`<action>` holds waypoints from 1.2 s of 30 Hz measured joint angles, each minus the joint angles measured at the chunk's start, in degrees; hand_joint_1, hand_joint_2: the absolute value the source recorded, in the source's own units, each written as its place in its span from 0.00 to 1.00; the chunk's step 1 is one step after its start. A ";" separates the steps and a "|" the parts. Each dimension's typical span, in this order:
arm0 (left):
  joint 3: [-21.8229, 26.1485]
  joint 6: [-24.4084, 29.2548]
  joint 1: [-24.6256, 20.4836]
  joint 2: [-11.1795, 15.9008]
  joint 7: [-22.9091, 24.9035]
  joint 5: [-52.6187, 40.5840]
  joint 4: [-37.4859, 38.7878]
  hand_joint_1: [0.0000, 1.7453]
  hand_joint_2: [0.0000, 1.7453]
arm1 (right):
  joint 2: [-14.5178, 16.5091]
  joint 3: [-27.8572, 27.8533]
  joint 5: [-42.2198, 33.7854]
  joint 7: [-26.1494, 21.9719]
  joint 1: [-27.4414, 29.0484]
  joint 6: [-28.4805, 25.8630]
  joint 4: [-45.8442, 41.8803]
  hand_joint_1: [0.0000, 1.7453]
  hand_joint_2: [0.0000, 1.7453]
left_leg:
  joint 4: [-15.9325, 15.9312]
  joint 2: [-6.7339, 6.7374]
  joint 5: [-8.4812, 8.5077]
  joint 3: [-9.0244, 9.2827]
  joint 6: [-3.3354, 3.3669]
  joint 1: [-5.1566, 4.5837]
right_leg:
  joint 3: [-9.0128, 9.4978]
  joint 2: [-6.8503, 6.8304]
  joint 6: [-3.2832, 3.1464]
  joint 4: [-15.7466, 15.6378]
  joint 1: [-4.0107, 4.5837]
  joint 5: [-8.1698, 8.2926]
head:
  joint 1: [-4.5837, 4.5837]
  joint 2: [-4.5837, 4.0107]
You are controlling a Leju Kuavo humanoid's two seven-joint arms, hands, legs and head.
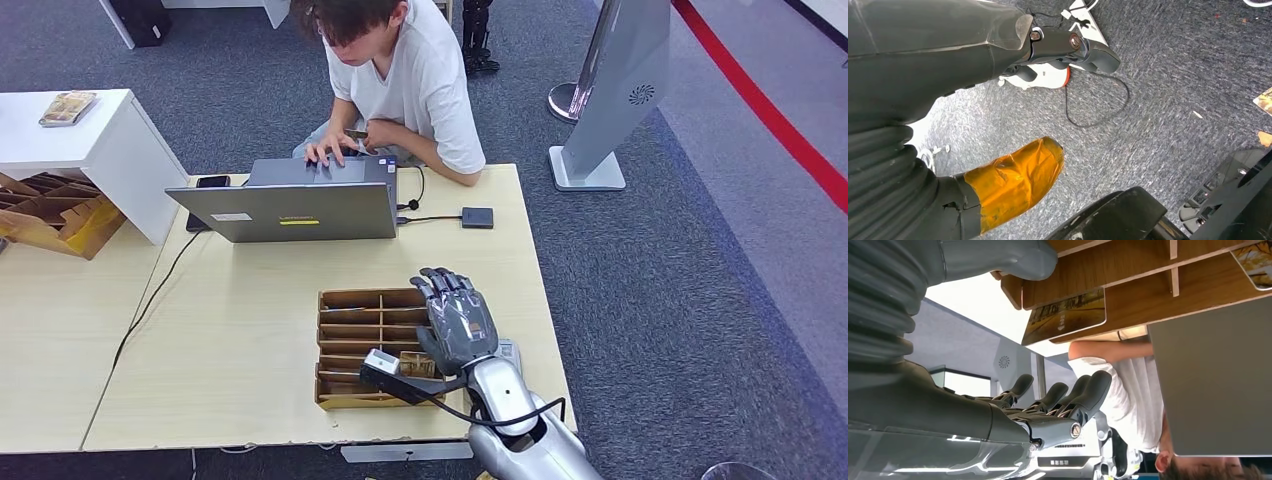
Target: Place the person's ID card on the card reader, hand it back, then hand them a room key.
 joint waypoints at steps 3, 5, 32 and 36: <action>-0.07 -0.03 -0.05 0.01 0.00 0.00 0.00 0.00 1.00 | 0.10 0.04 -0.07 0.00 -0.20 0.00 0.32 0.33 1.00 | 0.00 0.00 0.00 0.00 0.00 0.00 | 0.00 0.00 0.00 0.00 0.00 0.00 | 0.00 0.00; -0.08 -0.03 -0.07 0.02 0.00 0.00 0.00 0.00 1.00 | 0.15 0.05 -0.13 0.00 -0.27 0.00 0.43 0.33 1.00 | 0.00 0.00 0.00 0.00 0.00 0.00 | 0.00 0.00 0.00 0.00 0.00 0.00 | 0.00 0.00; -0.94 -0.27 -0.13 0.14 0.01 0.09 -0.02 0.00 1.00 | 0.15 0.24 -0.86 0.00 -0.91 0.08 0.97 0.71 1.00 | 0.00 0.00 0.00 0.00 0.00 0.00 | 0.00 0.00 0.00 0.00 0.00 0.00 | 0.00 0.00; -0.94 -0.27 -0.13 0.14 0.00 0.09 -0.03 0.00 1.00 | 0.15 0.26 -0.87 0.00 -0.93 0.08 0.97 0.77 1.00 | 0.00 0.00 0.00 0.00 0.00 0.00 | 0.00 0.00 0.00 0.00 0.00 0.00 | 0.00 0.00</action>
